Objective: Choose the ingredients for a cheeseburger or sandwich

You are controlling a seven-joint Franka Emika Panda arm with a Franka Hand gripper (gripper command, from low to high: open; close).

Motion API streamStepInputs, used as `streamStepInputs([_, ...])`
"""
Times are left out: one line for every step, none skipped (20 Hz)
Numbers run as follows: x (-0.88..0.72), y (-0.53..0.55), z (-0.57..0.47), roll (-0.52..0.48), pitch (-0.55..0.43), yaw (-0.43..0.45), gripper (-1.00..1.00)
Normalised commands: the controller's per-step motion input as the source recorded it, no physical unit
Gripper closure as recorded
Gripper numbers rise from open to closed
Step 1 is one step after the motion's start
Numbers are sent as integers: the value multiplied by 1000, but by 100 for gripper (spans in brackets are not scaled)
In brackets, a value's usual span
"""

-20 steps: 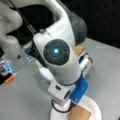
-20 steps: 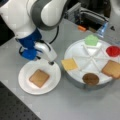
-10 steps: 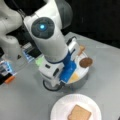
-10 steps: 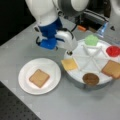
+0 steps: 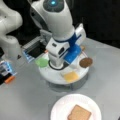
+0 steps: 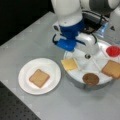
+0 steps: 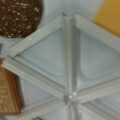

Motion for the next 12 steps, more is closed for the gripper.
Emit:
streamStepInputs([-180, 296, -168, -266, -184, -26, -100])
streamStepInputs([-164, 203, -156, -278, -178, 7, -100])
streamStepInputs([-146, 109, -145, -308, -173, 34, -100])
streamStepInputs([-134, 12, -129, -334, -148, 59, -100])
streamStepInputs([-140, -29, -136, -386, -138, 76, -100])
streamStepInputs([-157, -63, -141, -391, -133, 79, -100])
streamStepInputs([-165, -74, -140, -365, -130, 73, -100])
streamStepInputs([-183, -68, -138, -341, -131, 72, -100])
streamStepInputs([-208, -63, -125, -322, -131, 80, -100])
streamStepInputs([-234, -61, -102, -319, -123, 100, -100])
streamStepInputs([-265, -61, -77, -324, -113, 132, -100])
streamStepInputs([-303, -56, -64, -305, -103, 143, -100])
